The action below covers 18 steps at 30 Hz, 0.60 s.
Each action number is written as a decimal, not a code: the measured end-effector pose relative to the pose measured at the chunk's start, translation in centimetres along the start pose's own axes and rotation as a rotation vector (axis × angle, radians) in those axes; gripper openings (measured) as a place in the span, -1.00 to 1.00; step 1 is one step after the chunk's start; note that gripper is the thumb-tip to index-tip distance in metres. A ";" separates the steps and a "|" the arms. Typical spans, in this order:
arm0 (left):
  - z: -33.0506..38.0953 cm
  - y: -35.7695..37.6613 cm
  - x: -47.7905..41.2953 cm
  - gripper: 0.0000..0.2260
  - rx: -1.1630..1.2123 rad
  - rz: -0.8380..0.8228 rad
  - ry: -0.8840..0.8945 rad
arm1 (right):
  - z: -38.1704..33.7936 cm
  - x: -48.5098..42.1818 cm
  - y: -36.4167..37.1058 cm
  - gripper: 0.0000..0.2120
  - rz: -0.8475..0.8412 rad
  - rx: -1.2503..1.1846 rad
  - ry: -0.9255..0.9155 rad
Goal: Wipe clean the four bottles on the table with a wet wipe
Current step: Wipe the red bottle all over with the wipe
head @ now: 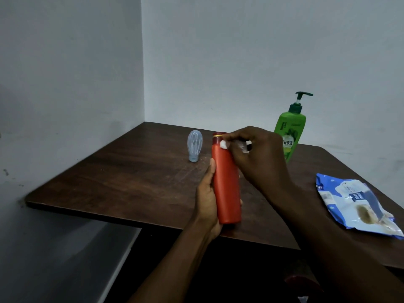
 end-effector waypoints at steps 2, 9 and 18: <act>0.1 0.2 0.0 -0.47 0.028 0.004 0.009 | -1.1 0.5 0.8 -0.87 -0.001 0.014 -0.083; 0.4 0.2 0.3 -0.41 0.054 -0.004 0.011 | 1.4 1.2 0.4 -0.83 0.005 -0.041 -0.080; 0.2 -0.1 0.1 -0.47 0.106 -0.006 0.015 | 1.2 4.0 0.0 -0.77 -0.054 -0.052 -0.097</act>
Point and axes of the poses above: each hand's wrist, its own x-axis away from the middle knuckle, its own y-axis out of the palm, z = x × y, the point moved 5 cm from there along -x, towards the middle knuckle, and after that the axes turned 1 degree about -x, right-handed, at the moved point
